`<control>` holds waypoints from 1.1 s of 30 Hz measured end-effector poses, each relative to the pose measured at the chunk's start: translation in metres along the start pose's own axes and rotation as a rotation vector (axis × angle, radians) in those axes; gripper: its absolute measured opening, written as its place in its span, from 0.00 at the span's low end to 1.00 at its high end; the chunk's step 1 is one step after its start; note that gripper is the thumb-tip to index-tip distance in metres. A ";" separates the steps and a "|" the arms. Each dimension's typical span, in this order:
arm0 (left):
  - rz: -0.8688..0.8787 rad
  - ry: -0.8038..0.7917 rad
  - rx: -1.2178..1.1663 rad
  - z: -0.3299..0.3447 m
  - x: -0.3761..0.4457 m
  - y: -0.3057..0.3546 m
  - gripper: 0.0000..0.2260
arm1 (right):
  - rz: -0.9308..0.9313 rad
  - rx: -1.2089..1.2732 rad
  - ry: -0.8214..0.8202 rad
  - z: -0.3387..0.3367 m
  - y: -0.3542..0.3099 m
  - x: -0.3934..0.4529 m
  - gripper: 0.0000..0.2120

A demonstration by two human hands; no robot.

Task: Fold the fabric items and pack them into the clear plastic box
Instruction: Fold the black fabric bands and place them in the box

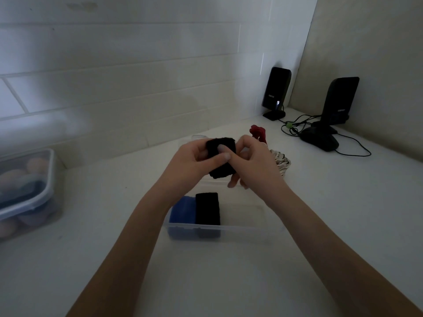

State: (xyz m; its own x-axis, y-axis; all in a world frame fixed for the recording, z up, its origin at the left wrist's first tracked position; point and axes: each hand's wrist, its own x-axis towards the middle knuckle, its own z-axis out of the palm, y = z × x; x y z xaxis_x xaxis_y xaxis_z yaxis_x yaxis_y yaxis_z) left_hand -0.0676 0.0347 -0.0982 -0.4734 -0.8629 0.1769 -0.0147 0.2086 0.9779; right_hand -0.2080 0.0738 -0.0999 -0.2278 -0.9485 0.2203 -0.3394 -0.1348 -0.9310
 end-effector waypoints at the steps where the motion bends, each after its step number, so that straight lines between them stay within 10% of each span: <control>1: 0.019 0.003 0.018 -0.001 0.000 0.000 0.13 | 0.014 0.033 -0.019 -0.001 -0.002 0.000 0.16; 15: 0.014 -0.034 0.110 0.002 -0.003 0.001 0.25 | -0.057 0.055 -0.140 -0.015 -0.005 0.002 0.05; 33: -0.171 -0.227 -0.058 0.006 -0.009 0.006 0.05 | -0.075 0.239 -0.162 0.000 -0.004 -0.002 0.03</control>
State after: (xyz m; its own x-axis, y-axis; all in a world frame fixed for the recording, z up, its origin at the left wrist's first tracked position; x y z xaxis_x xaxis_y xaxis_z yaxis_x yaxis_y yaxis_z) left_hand -0.0685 0.0466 -0.0941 -0.6537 -0.7567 -0.0138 -0.0639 0.0370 0.9973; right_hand -0.2064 0.0759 -0.0962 -0.0550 -0.9641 0.2596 -0.1207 -0.2517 -0.9603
